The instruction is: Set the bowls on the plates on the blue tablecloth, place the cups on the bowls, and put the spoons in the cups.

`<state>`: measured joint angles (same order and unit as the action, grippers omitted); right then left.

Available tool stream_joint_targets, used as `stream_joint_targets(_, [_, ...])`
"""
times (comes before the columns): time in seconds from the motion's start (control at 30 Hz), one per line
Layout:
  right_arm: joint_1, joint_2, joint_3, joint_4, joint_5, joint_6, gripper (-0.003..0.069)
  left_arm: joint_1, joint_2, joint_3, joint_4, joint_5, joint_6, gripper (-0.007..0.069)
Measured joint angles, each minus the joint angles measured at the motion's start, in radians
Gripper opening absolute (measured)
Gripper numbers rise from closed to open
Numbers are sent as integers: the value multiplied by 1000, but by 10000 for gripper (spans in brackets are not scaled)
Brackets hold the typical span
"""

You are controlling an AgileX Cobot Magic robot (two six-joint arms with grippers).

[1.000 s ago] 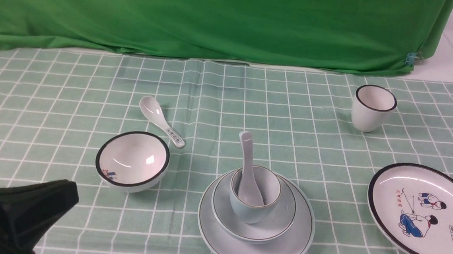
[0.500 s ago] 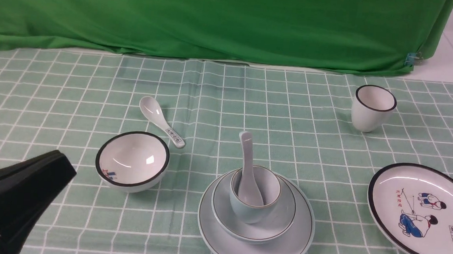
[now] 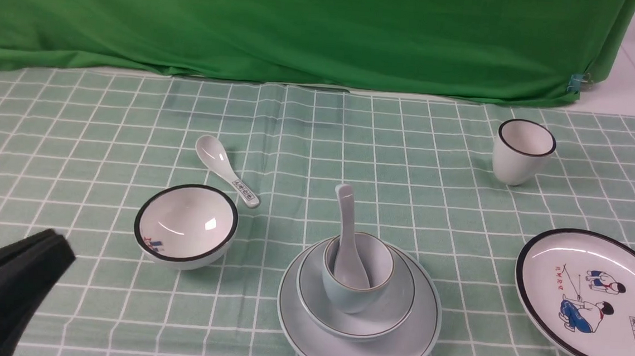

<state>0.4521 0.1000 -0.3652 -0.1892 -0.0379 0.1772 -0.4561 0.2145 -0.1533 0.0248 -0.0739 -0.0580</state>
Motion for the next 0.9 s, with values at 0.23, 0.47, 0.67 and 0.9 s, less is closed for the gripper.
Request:
stream_joint_targets(0.23, [0, 0, 0, 1, 0, -1, 235, 366, -198, 157, -135, 86, 89, 11])
stream_joint_targets(0.47, [0, 0, 0, 2, 0, 0, 235, 466, -213, 160, -123, 299, 110, 11])
stream_joint_targets(0.67, [0, 0, 0, 2, 0, 1, 237, 437, -213, 160, -116, 304, 117, 11])
stream_joint_targets(0.9, [0, 0, 0, 2, 0, 1, 237, 437, -213, 160, -111, 304, 126, 11])
